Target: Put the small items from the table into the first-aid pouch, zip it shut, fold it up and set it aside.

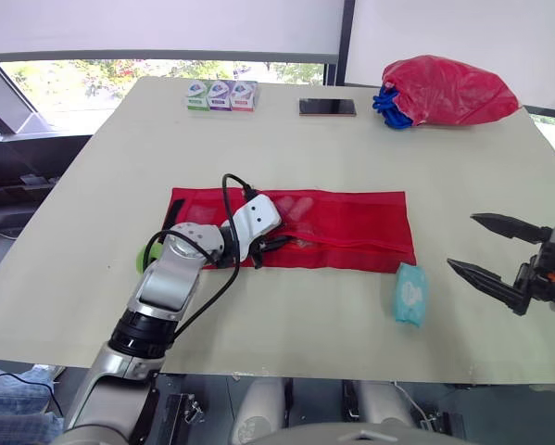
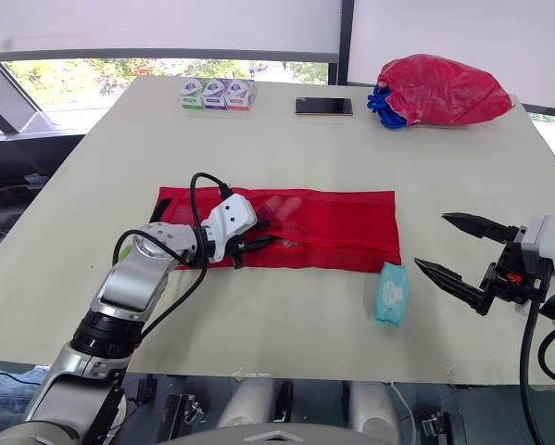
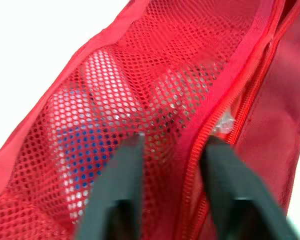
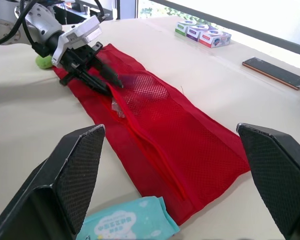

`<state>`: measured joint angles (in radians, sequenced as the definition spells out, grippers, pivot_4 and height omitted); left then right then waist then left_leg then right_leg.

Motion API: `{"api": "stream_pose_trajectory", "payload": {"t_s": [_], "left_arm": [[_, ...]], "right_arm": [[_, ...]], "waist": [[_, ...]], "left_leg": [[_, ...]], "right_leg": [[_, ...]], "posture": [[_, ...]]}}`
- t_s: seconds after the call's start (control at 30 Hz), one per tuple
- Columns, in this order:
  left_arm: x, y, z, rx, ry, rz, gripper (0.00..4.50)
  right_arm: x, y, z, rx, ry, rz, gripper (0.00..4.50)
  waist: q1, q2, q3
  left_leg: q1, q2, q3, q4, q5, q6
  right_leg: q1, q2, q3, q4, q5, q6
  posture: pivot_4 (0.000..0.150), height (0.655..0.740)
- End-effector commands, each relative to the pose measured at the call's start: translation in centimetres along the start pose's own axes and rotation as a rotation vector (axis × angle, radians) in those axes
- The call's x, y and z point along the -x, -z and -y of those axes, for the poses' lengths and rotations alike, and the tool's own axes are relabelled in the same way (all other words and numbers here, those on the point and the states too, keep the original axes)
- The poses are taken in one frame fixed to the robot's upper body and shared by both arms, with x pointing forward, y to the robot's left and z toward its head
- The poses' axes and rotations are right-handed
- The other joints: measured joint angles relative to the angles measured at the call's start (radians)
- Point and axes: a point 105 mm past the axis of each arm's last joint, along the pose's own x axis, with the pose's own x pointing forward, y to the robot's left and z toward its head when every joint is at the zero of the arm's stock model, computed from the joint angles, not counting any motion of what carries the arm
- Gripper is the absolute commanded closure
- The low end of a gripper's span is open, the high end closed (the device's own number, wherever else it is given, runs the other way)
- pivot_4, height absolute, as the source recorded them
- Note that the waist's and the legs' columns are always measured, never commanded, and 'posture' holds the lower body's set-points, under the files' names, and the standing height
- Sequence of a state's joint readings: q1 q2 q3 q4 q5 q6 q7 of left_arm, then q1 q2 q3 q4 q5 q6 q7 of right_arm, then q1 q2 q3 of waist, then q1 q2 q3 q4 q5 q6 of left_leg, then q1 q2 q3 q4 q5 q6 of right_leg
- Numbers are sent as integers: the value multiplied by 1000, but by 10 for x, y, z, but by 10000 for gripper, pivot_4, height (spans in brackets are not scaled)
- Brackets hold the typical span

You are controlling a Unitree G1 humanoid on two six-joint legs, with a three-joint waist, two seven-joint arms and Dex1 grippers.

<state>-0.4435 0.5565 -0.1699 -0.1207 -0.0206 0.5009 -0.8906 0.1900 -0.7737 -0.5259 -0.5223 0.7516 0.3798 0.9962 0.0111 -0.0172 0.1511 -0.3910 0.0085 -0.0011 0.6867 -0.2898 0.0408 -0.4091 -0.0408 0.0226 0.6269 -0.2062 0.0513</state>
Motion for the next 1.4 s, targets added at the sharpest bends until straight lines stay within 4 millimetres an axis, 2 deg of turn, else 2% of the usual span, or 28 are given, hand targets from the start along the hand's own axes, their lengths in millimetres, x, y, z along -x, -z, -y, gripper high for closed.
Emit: {"api": "stream_pose_trajectory", "payload": {"t_s": [0.03,0.1,0.13,0.2,0.37,0.63,0.77,0.9,1.0,1.03,1.07,1.2,1.23,1.27,1.33,1.4], "left_arm": [[10,-38,-4,-42,34,122,12857],[11,-45,-2,-42,68,141,2446],[9,-50,2,-59,111,149,526],[-2,-58,11,-126,199,157,526],[-34,-59,23,-223,320,131,526],[-88,-67,29,-254,348,128,526],[-102,-71,32,-259,354,142,526],[-107,-71,35,-261,373,144,526],[-108,-70,40,-266,408,140,7465],[-108,-70,43,-262,420,142,11089],[-108,-70,45,-262,426,143,16275],[-111,-67,44,-268,417,131,30467],[-111,-67,43,-269,412,128,36844],[-112,-66,43,-269,408,128,36844],[-112,-67,42,-265,400,132,44356],[-113,-68,41,-261,398,140,44836]], "right_arm": [[4,-9,1,30,15,37,0],[5,-9,2,31,20,35,0],[6,-9,3,31,24,35,0],[6,-11,4,17,26,44,0],[6,-12,6,17,29,42,0],[11,-12,2,20,61,38,0],[18,-12,-1,16,81,25,0],[27,-12,-2,15,106,10,0],[33,-11,-2,11,122,-1,0],[35,-11,-2,8,127,-6,0],[35,-10,-1,8,128,-10,0],[35,-11,-1,9,124,-9,0],[35,-11,-1,9,123,-8,0],[34,-10,-1,8,120,-8,0],[33,-9,-1,8,116,-10,0],[31,-8,-2,8,113,-11,0]], "waist": [[2,0,0],[3,0,0],[3,0,0],[4,0,0],[3,0,0],[4,0,0],[3,0,0],[2,0,0],[3,0,0],[3,0,0],[3,0,0],[2,0,0],[2,0,0],[2,0,0],[2,0,0],[3,0,0]], "left_leg": [[0,0,0,0,0,0],[0,0,0,0,0,0],[0,0,0,0,0,0],[0,-1,0,0,0,0],[0,-3,1,0,0,0],[-1,-4,0,1,0,0],[-2,-4,0,1,0,0],[-1,-3,0,1,0,0],[-1,-3,0,1,0,0],[-1,-3,0,1,0,0],[-2,-3,0,1,0,0],[-1,-3,0,1,0,0],[-1,-3,0,1,0,0],[-1,-3,0,1,0,0],[-1,-3,0,1,0,0],[-1,-3,0,1,0,0]], "right_leg": [[0,0,0,0,0,0],[0,0,0,0,0,0],[0,0,0,0,0,0],[0,0,0,0,0,0],[0,0,0,0,0,0],[0,0,0,-1,0,0],[0,0,0,-1,0,0],[0,0,1,0,0,0],[0,1,1,-1,0,0],[0,1,0,-1,0,0],[0,0,1,-1,0,0],[0,0,1,-1,0,0],[0,1,1,-1,0,0],[0,1,1,-1,0,0],[0,1,1,-1,0,0],[0,1,1,-1,0,0]], "posture": [[1500,7400],[1500,7400],[1500,7400],[1500,7400],[1500,7400],[1500,7400],[1500,7400],[1500,7400],[1500,7400],[1500,7400],[1500,7400],[1500,7400],[1500,7400],[1500,7400],[1500,7400],[1500,7400]]}}
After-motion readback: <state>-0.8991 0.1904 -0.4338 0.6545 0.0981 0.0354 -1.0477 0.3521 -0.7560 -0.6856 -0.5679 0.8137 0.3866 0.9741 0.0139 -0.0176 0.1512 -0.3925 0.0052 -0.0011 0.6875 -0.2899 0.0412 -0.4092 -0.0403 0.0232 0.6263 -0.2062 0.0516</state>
